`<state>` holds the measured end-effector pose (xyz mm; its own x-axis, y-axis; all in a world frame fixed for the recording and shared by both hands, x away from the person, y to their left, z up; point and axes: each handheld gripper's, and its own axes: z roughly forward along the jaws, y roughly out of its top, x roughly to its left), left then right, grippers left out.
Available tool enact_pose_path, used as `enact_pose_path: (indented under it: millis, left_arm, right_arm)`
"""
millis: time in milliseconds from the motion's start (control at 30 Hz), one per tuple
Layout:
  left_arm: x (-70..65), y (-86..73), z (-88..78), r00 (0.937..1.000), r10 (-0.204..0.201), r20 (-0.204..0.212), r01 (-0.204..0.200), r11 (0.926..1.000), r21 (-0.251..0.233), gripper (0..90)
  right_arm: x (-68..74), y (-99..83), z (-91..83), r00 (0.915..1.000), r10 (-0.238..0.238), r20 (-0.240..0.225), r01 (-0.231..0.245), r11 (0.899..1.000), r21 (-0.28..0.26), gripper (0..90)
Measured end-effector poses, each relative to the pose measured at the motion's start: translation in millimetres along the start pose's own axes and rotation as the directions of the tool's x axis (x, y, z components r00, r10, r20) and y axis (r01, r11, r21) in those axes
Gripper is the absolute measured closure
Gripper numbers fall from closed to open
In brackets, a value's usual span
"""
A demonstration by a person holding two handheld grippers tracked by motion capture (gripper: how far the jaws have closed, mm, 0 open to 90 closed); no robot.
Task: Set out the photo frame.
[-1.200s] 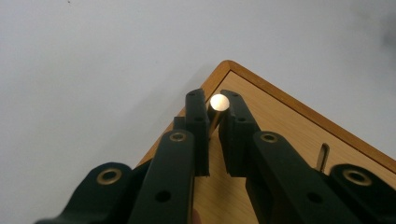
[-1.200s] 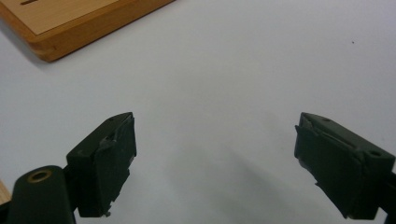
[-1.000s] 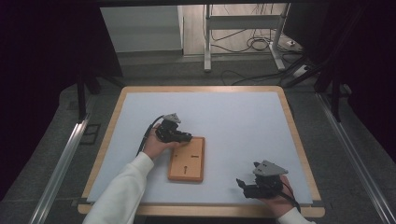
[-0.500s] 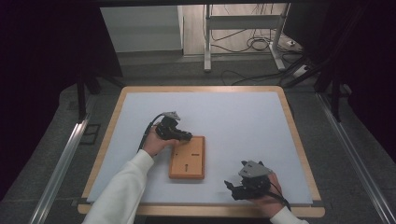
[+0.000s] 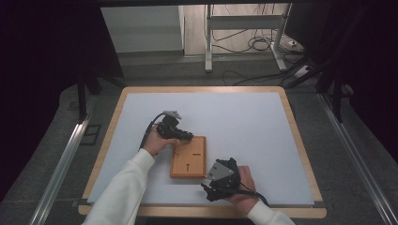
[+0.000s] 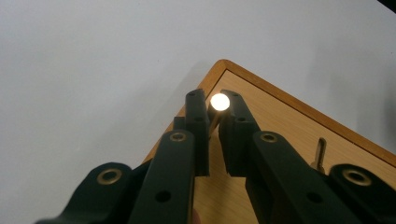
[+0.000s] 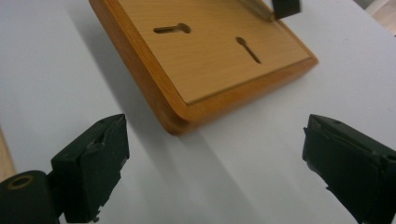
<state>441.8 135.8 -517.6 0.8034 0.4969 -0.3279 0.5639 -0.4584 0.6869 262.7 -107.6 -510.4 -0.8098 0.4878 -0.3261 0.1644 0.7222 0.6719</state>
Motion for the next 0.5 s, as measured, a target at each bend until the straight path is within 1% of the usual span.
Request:
enact_pose_path:
  millis: [67,133,233,333,367,400,500]
  left_arm:
    - [0.5,0.3,0.0,1.0000,-0.004,0.002,0.004,1.0000,0.001,82.7]
    - [0.7,0.5,0.0,1.0000,-0.004,0.003,0.004,1.0000,0.003,82.8]
    - [1.7,0.6,-0.3,1.0000,-0.001,0.005,0.001,1.0000,0.007,82.7]
    - [1.6,0.7,-0.2,0.9999,-0.009,0.005,0.009,0.9999,0.007,82.6]
    - [1.1,0.7,0.0,0.9999,-0.015,0.006,0.015,0.9999,0.005,82.6]
    - [1.3,0.8,0.0,0.9999,-0.011,0.005,0.011,0.9999,0.005,82.5]
    - [1.8,0.9,-0.3,0.9998,-0.019,0.007,0.019,0.9998,0.008,82.5]
  right_arm:
    - [3.3,5.1,9.5,1.0000,-0.008,-0.006,0.008,1.000,0.010,7.2]
    - [5.2,9.1,14.8,0.9999,-0.009,-0.005,0.009,1.000,0.016,7.2]
    - [8.4,15.5,21.8,0.9991,-0.035,0.022,0.035,0.999,0.021,7.3]
    - [11.3,18.7,27.2,0.9979,-0.054,0.035,0.053,0.998,0.024,7.7]
    - [11.9,19.2,29.5,0.9969,-0.069,0.039,0.068,0.997,0.024,8.2]
    - [12.0,19.4,30.6,0.9969,-0.068,0.038,0.067,0.997,0.025,8.7]
    - [10.7,19.6,33.9,0.9964,-0.068,0.051,0.066,0.997,0.032,8.8]
